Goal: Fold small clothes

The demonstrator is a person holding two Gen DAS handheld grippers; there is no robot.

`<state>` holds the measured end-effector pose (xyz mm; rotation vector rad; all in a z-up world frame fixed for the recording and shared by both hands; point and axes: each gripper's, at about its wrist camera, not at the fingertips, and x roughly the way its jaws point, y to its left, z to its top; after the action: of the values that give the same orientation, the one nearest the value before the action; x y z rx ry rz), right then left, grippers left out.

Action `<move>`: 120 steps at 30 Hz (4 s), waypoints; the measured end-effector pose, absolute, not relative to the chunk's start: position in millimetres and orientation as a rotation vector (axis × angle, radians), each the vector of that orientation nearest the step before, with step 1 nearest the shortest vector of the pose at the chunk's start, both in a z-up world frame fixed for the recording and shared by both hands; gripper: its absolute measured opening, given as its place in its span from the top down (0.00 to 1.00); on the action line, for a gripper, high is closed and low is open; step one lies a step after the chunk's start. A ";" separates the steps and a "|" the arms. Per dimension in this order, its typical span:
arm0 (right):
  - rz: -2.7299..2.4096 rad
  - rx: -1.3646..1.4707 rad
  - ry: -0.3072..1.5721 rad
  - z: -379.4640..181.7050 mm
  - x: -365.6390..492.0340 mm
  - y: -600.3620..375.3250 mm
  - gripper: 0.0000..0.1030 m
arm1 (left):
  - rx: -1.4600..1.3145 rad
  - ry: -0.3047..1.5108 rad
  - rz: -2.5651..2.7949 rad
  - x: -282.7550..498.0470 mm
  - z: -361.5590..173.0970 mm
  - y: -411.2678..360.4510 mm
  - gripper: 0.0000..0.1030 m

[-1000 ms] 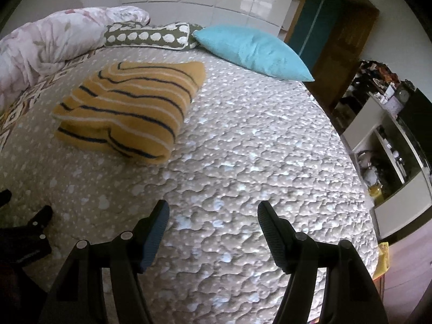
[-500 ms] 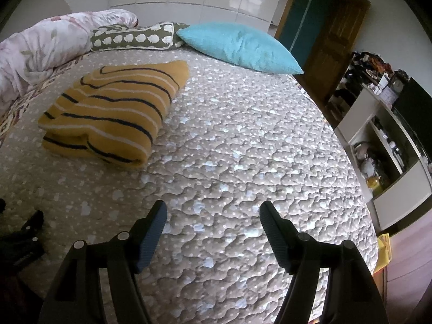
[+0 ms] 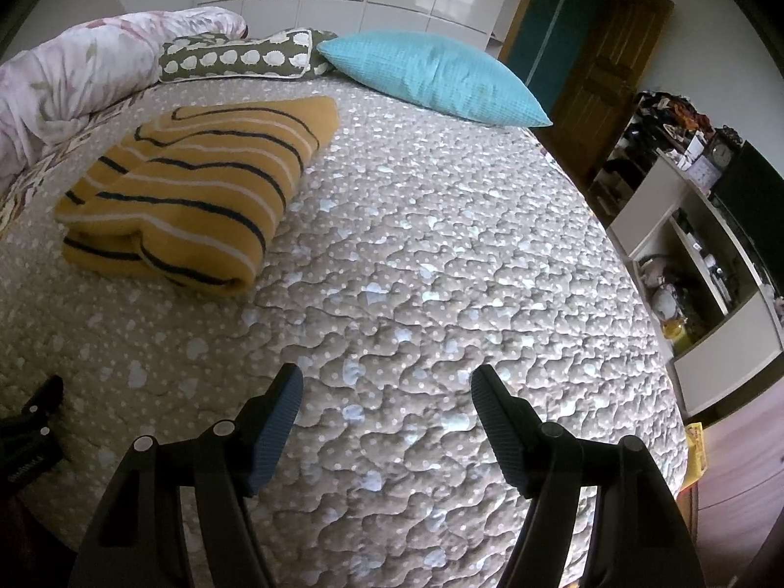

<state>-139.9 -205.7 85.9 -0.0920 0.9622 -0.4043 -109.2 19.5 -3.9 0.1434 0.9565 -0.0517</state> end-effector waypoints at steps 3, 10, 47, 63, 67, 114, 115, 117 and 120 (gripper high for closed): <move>-0.406 -0.095 0.963 86.2 -140.4 -204.0 0.27 | 0.142 0.962 -0.055 -105.0 -3.6 19.5 0.00; -0.369 -0.089 0.963 89.2 -139.8 -198.2 0.26 | 0.125 0.977 -0.058 -103.8 1.9 22.4 0.00; -0.293 -0.081 0.973 94.6 -138.6 -163.6 0.25 | 0.131 0.915 -0.084 -141.9 56.1 19.5 0.00; -0.292 -0.087 0.950 103.5 -146.6 -156.3 0.24 | 0.130 0.913 -0.084 -145.7 57.2 20.9 0.00; -0.291 -0.088 0.948 104.3 -147.6 -155.9 0.24 | 0.132 0.910 -0.088 -148.8 57.9 19.6 0.00; -0.252 -0.082 0.991 79.0 -132.0 -155.4 0.23 | 0.095 0.997 -0.100 -129.8 34.5 16.0 0.00; -0.249 -0.081 0.990 78.9 -132.1 -155.1 0.23 | 0.094 0.998 -0.100 -129.9 34.3 15.7 0.00; -0.246 -0.083 0.988 78.5 -132.2 -153.7 0.23 | 0.092 1.000 -0.103 -129.5 33.7 15.4 0.00; -0.239 -0.085 0.988 77.6 -132.0 -152.0 0.23 | 0.090 1.003 -0.103 -129.0 33.0 14.7 0.00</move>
<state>-132.0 -152.0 77.6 -0.0850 0.9876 -0.2393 -129.0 14.7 33.0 0.0900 1.0032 -0.1027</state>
